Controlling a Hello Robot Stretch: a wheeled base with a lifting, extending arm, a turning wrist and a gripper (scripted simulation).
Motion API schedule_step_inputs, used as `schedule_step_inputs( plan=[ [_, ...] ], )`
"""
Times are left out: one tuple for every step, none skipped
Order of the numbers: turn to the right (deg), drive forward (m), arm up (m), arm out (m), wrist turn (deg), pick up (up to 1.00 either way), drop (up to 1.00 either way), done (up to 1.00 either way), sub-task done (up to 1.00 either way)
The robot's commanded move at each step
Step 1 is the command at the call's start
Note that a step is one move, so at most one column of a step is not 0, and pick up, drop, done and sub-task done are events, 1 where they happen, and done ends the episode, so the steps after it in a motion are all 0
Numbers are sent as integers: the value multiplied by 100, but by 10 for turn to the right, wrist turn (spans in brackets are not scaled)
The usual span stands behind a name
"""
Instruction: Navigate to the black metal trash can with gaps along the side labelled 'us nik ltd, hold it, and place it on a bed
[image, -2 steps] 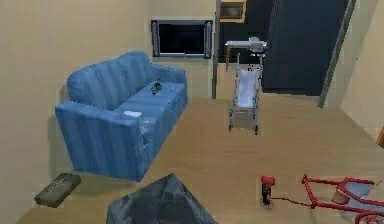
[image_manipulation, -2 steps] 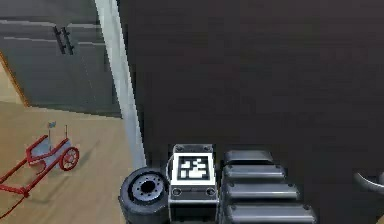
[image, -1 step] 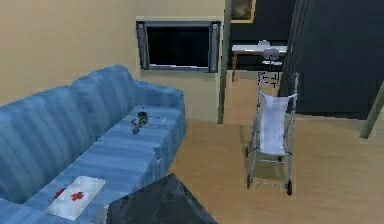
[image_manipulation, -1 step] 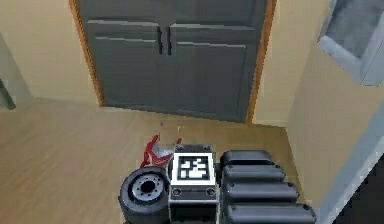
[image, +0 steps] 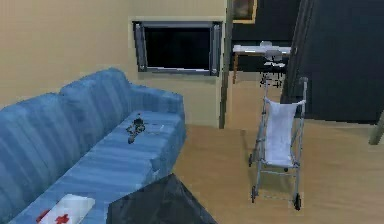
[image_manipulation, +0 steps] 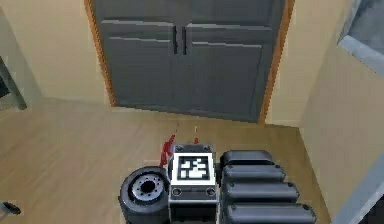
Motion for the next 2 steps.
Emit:
schedule_step_inputs(
  plan=[
    [330, 0, 0, 0, 0, 0, 0, 0, 0],
    [0, 60, 0, 0, 0, 0, 0, 0, 0]
  ],
)
